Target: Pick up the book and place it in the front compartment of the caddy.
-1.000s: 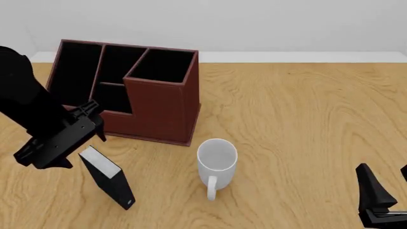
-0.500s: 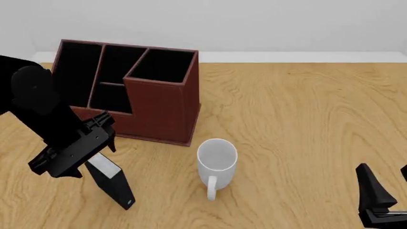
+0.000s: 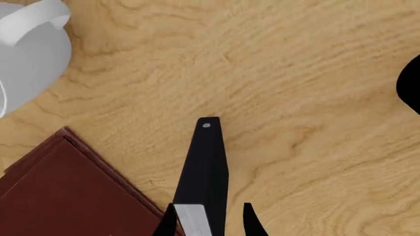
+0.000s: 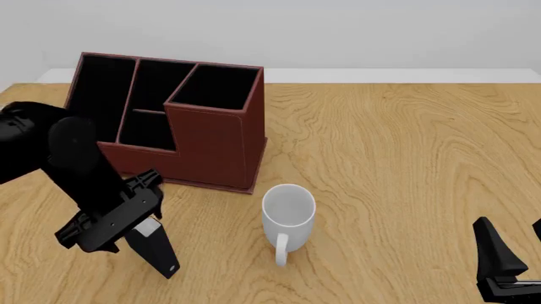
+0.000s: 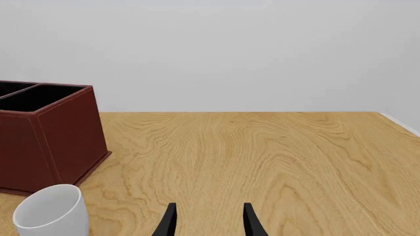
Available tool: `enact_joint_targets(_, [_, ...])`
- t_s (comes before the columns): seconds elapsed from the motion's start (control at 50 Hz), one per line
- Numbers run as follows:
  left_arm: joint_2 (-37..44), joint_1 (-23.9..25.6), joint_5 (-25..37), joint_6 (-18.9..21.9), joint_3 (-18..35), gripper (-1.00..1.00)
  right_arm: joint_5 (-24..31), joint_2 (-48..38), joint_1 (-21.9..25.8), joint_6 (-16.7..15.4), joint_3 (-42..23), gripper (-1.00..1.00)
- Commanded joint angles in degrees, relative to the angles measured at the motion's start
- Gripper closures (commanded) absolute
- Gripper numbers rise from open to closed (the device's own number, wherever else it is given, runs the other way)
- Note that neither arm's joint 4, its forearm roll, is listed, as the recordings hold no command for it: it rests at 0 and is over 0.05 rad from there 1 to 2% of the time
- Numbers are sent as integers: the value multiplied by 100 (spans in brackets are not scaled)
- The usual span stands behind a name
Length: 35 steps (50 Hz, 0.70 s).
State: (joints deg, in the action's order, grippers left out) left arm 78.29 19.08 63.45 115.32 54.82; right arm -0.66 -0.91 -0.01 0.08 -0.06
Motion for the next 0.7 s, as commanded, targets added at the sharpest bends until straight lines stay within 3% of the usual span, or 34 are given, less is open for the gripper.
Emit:
enact_joint_targets(0.02, [43, -113, -335, 116, -445, -100, 1, 1, -2, 0, 0, -100])
enact_joint_targets(0.04, [49, -344, -454, 427, -519, -100, 0, -1, 0, -1, 0, -100])
enact_joint_targets(0.08, [-94, -145, -502, 468, -706, -100, 0, 0, 1, 0, 0, -100])
enact_joint_targets(0.12, [-65, -280, -456, 466, -623, -100, 1, 2, -1, 1, 0, -100])
enact_joint_targets(0.14, [-80, -299, -479, 467, -634, 100, 0, -1, 0, 0, 0, -100])
enact_joint_targets(0.4, [-372, -520, -826, 467, -678, 100, 1, 1, 0, -1, 0, -100])
enact_joint_targets(0.44, [-437, -167, -715, -115, -369, 100, 1, 3, 1, 0, 0, -100])
enact_joint_targets(0.52, [-965, -645, -319, 404, -447, 100, 1, 2, -1, 1, 0, -100])
enact_joint_targets(0.54, [-1073, -499, -236, 204, -391, 100, 0, 1, 1, -1, 0, -100])
enact_joint_targets(0.56, [-1388, -558, -461, 454, -569, 100, 0, 0, 1, 0, 0, -100])
enact_joint_targets(0.6, [-1494, -290, -258, -182, -325, 100, 1, 3, -1, 0, 0, -100])
enact_joint_targets(0.64, [-1822, -915, -196, 431, -497, 100, 1, 2, -3, 0, 0, -100])
enact_joint_targets(0.66, [-1827, -1062, -184, 7, -279, 100, 1, 2, 0, 0, 0, -100])
enact_joint_targets(0.68, [-1826, -1061, -182, 6, -276, 100, 1, 2, 0, 0, 0, -100])
enact_joint_targets(0.7, [-1657, -746, -218, -995, 147, 100, 0, 1, 0, 1, 0, -100])
